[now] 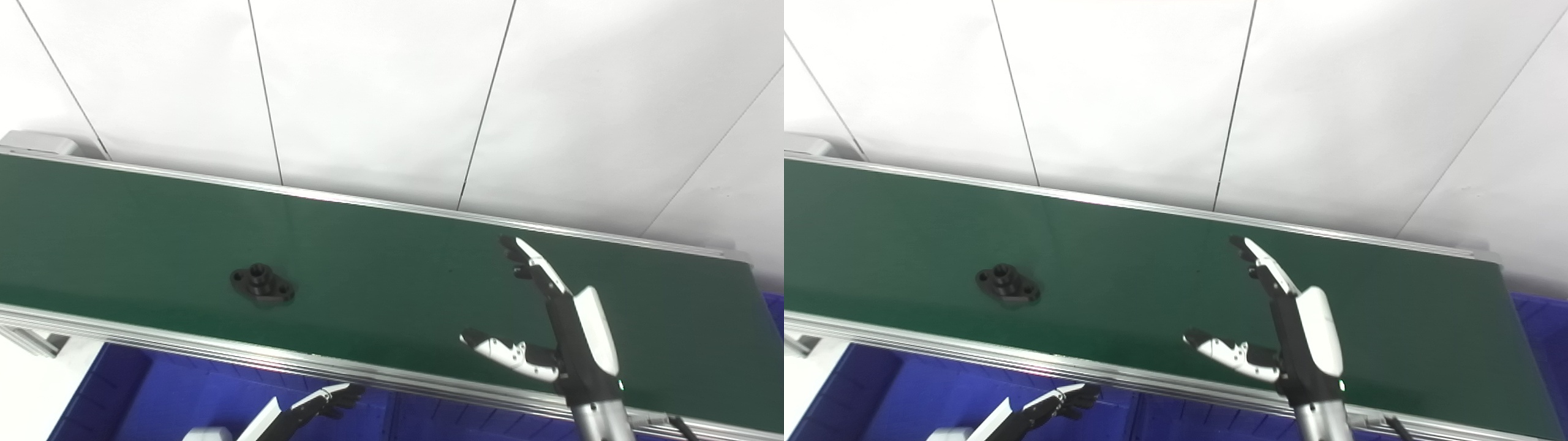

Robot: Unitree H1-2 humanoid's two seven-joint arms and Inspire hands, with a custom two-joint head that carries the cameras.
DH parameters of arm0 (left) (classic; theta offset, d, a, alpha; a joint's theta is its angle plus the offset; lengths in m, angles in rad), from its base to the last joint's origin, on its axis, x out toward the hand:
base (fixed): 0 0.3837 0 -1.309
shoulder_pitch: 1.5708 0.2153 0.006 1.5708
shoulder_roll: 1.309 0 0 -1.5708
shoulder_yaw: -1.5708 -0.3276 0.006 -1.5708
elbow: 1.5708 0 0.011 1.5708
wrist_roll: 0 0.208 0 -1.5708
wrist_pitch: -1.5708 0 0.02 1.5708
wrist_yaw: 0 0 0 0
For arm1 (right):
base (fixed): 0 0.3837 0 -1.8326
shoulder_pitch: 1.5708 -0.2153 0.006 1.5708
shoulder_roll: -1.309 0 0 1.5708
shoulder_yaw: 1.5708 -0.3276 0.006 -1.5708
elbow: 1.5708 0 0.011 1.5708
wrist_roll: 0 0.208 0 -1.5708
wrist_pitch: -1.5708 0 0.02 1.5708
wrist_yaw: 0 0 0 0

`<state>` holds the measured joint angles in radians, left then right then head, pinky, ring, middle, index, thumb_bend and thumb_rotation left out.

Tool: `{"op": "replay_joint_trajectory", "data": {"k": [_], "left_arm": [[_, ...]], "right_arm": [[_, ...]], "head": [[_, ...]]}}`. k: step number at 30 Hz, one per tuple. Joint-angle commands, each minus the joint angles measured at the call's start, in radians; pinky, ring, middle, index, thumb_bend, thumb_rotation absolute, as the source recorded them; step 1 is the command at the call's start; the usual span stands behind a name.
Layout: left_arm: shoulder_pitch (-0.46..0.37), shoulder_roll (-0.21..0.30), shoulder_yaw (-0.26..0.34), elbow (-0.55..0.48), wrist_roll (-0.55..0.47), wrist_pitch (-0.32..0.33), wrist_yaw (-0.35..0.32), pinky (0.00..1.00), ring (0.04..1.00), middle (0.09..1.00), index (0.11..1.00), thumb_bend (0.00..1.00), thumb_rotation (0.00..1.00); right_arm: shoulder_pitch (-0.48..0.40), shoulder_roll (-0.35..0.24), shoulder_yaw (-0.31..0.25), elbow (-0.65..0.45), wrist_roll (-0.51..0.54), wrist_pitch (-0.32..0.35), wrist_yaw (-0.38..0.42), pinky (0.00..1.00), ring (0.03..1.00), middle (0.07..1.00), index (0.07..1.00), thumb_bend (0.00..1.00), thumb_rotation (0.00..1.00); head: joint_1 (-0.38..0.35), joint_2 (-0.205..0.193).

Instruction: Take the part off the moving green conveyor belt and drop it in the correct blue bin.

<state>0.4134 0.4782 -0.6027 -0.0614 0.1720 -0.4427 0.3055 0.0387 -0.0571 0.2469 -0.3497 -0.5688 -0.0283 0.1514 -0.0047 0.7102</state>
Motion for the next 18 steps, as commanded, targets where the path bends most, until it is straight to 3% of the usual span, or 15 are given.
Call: {"op": "replay_joint_trajectory", "data": {"k": [1,4,9,18], "left_arm": [[0.003,0.011,0.004,-0.035,0.018,-0.027,0.007,0.76,0.819,0.843,0.844,0.77,0.61],[0.006,0.008,0.007,-0.037,0.016,-0.027,0.001,0.77,0.822,0.845,0.845,0.77,0.62],[0.014,0.002,0.01,-0.042,0.015,-0.027,-0.002,0.76,0.821,0.848,0.845,0.77,0.62],[0.024,0.007,0.013,-0.041,0.019,-0.027,0.009,0.77,0.825,0.846,0.843,0.77,0.63]], "right_arm": [[-0.064,0.013,0.01,-0.033,-0.028,0.059,0.028,0.74,0.841,0.877,0.877,0.78,0.46],[-0.107,0.019,0.021,-0.021,-0.049,0.098,0.046,0.73,0.842,0.879,0.875,0.79,0.43],[-0.176,0.031,0.052,0.042,-0.072,0.097,0.034,0.72,0.829,0.867,0.864,0.79,0.41],[-0.28,0.091,0.142,0.156,-0.152,0.16,0.062,0.71,0.822,0.871,0.883,0.81,0.47]], "head": [[0.001,0.0],[0.008,0.006],[0.013,0.012],[-0.001,0.009]]}}
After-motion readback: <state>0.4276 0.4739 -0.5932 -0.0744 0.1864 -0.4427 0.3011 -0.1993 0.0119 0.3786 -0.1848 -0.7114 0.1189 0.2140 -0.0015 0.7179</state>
